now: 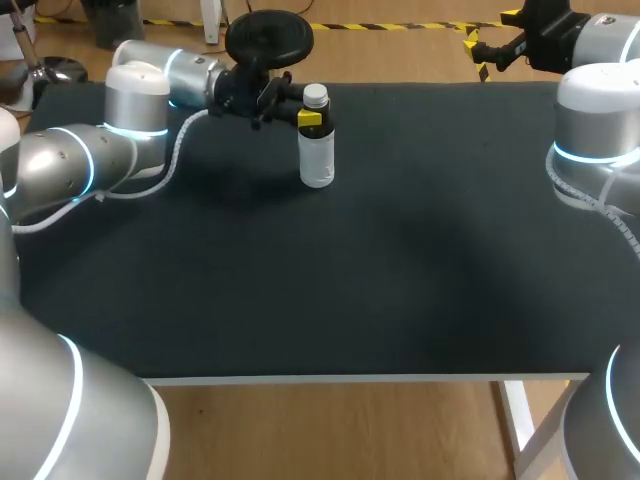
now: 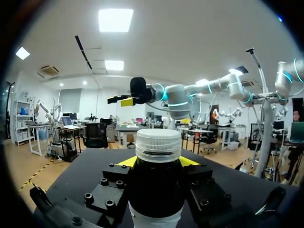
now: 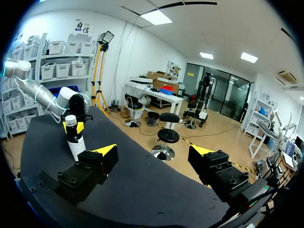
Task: Unscrew the bottle cap
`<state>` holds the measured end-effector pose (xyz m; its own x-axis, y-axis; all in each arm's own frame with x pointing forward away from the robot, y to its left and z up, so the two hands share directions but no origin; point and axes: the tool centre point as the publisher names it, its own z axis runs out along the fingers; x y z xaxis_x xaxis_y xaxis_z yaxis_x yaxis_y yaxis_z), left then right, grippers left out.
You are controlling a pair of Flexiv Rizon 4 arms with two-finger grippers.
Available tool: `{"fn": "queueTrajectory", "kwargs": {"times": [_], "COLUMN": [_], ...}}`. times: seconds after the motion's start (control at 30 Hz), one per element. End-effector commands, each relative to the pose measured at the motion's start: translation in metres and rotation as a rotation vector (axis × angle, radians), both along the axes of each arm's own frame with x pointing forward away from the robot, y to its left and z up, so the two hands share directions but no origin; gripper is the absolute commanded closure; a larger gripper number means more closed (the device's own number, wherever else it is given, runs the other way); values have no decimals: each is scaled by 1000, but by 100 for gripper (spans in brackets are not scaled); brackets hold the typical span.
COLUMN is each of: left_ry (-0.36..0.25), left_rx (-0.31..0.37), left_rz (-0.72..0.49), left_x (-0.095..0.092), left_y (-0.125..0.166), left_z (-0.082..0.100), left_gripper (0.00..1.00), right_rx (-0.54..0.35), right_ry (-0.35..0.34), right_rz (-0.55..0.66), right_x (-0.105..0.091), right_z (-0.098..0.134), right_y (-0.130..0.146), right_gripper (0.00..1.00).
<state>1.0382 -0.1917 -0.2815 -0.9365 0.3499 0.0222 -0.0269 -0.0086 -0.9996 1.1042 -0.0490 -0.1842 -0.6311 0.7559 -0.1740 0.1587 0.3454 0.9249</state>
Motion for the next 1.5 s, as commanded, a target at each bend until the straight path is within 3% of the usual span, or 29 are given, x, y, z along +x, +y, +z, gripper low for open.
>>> {"fn": "queueTrajectory", "kwargs": {"times": [0.03, 0.3, 0.53, 0.7, 1.03, 1.5], "left_ry": [0, 0, 0, 0, 0, 0], "left_rx": [1, 1, 1, 1, 1, 1], "left_rz": [-4, -4, -4, -4, -4, -4], "left_x": [2, 2, 2, 2, 2, 2], "left_y": [0, 0, 0, 0, 0, 0], "left_z": [0, 0, 0, 0, 0, 0], "left_gripper": [100, 100, 100, 100, 100, 100], "right_rx": [0, 144, 255, 309, 337, 344], "right_ry": [0, -78, -108, -119, -171, -143], "right_rz": [1, 99, 175, 182, 172, 248], "right_x": [0, -13, -39, -57, -81, -89], "right_z": [0, 8, -7, -18, -24, -39], "right_y": [0, 69, 123, 144, 193, 242], "right_gripper": [0, 0, 0, 0, 0, 0]}}
